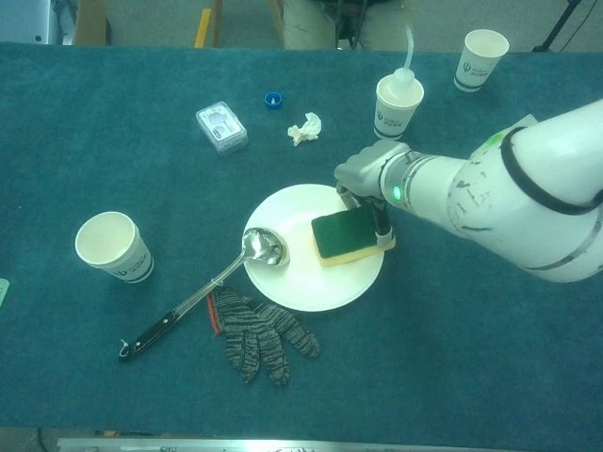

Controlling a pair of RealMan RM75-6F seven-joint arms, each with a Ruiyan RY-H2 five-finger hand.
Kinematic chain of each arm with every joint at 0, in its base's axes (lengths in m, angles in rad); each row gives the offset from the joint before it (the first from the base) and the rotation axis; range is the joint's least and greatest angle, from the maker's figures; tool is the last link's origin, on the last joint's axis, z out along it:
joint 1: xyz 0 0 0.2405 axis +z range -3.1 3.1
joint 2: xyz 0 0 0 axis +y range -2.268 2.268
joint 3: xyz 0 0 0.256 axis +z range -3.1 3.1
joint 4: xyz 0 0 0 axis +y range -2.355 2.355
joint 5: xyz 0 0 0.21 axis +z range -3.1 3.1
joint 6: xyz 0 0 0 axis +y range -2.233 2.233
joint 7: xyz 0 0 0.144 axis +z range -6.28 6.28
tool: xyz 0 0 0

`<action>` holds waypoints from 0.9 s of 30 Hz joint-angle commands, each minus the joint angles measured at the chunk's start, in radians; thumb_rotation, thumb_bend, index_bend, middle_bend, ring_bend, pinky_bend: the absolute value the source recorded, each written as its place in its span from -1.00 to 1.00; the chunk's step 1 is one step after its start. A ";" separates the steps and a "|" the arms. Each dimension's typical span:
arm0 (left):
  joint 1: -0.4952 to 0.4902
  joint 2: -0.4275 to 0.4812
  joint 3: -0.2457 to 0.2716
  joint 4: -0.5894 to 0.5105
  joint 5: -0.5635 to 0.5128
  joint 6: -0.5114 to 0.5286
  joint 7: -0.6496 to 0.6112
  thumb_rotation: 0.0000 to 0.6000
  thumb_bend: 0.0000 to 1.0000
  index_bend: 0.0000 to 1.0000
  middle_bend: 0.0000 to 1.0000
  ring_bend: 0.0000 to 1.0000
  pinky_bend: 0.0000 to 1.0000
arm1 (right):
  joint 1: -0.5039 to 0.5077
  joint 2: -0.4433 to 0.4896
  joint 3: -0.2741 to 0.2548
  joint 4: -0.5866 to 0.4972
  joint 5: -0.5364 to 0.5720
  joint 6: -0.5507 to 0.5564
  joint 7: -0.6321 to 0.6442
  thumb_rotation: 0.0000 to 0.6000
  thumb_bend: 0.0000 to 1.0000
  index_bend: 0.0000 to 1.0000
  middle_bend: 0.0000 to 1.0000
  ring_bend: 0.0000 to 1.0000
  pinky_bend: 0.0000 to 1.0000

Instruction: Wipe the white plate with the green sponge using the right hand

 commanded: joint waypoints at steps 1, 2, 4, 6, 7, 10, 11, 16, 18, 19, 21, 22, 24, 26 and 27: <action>0.001 -0.001 0.000 0.003 0.000 0.001 -0.002 1.00 -0.22 -0.40 -0.59 -0.91 -0.83 | 0.001 -0.006 0.004 0.001 0.001 0.004 -0.004 1.00 -0.76 -0.11 -0.32 -0.49 -0.07; 0.001 -0.001 0.000 0.004 0.000 0.001 -0.004 1.00 -0.22 -0.40 -0.59 -0.91 -0.83 | 0.000 -0.009 0.006 0.001 0.001 0.005 -0.005 1.00 -0.76 -0.11 -0.32 -0.49 -0.07; 0.001 -0.001 0.000 0.004 0.001 0.002 -0.004 1.00 -0.22 -0.40 -0.59 -0.91 -0.83 | -0.002 -0.011 0.008 0.002 0.000 0.006 -0.006 1.00 -0.76 -0.11 -0.32 -0.49 -0.07; 0.002 -0.002 0.001 0.005 0.001 0.002 -0.006 1.00 -0.22 -0.40 -0.59 -0.91 -0.83 | -0.005 -0.012 0.011 0.001 -0.001 0.008 -0.005 1.00 -0.76 -0.11 -0.32 -0.49 -0.07; 0.002 -0.002 0.001 0.005 0.001 0.003 -0.006 1.00 -0.22 -0.40 -0.59 -0.91 -0.83 | -0.006 -0.011 0.012 0.001 -0.003 0.009 -0.004 1.00 -0.76 -0.11 -0.32 -0.49 -0.07; 0.002 -0.002 0.001 0.004 0.003 0.004 -0.004 1.00 -0.22 -0.40 -0.59 -0.91 -0.83 | -0.012 -0.006 0.019 -0.002 -0.010 0.012 0.002 1.00 -0.76 -0.11 -0.32 -0.49 -0.07; 0.002 -0.002 0.001 0.004 0.003 0.004 -0.003 1.00 -0.22 -0.40 -0.59 -0.91 -0.83 | -0.016 -0.002 0.024 -0.004 -0.017 0.013 0.009 1.00 -0.76 -0.11 -0.32 -0.49 -0.07; 0.002 -0.003 0.002 0.002 0.004 0.002 -0.001 1.00 -0.22 -0.40 -0.59 -0.91 -0.83 | -0.026 0.015 0.041 -0.021 -0.045 0.018 0.026 1.00 -0.76 -0.11 -0.32 -0.49 -0.07; 0.001 -0.003 0.002 0.001 0.004 0.001 0.001 1.00 -0.22 -0.40 -0.59 -0.91 -0.83 | -0.027 0.019 0.046 -0.025 -0.054 0.019 0.030 1.00 -0.76 -0.11 -0.32 -0.49 -0.07; 0.001 -0.003 0.002 0.001 0.005 0.001 0.001 1.00 -0.22 -0.40 -0.59 -0.91 -0.83 | -0.028 0.018 0.047 -0.026 -0.059 0.019 0.031 1.00 -0.76 -0.11 -0.32 -0.49 -0.07; 0.001 -0.003 0.002 0.000 0.005 0.001 0.003 1.00 -0.22 -0.40 -0.59 -0.91 -0.83 | -0.029 0.012 0.047 -0.024 -0.060 0.018 0.030 1.00 -0.76 -0.11 -0.32 -0.49 -0.07; 0.001 -0.003 0.002 -0.001 0.005 0.001 0.003 1.00 -0.22 -0.40 -0.59 -0.91 -0.83 | -0.028 0.008 0.047 -0.022 -0.059 0.017 0.028 1.00 -0.76 -0.11 -0.32 -0.49 -0.07; 0.001 -0.002 0.002 -0.002 0.006 0.002 0.003 1.00 -0.22 -0.40 -0.59 -0.91 -0.83 | -0.025 -0.004 0.046 -0.014 -0.054 0.015 0.020 1.00 -0.76 -0.11 -0.32 -0.49 -0.07; 0.002 -0.001 0.002 -0.002 0.006 0.003 0.004 1.00 -0.22 -0.40 -0.59 -0.91 -0.83 | -0.020 -0.015 0.047 -0.007 -0.049 0.015 0.013 1.00 -0.76 -0.11 -0.32 -0.49 -0.07; 0.002 0.000 0.003 -0.003 0.006 0.004 0.004 1.00 -0.22 -0.40 -0.59 -0.91 -0.83 | -0.016 -0.023 0.047 -0.003 -0.044 0.016 0.006 1.00 -0.76 -0.11 -0.32 -0.49 -0.07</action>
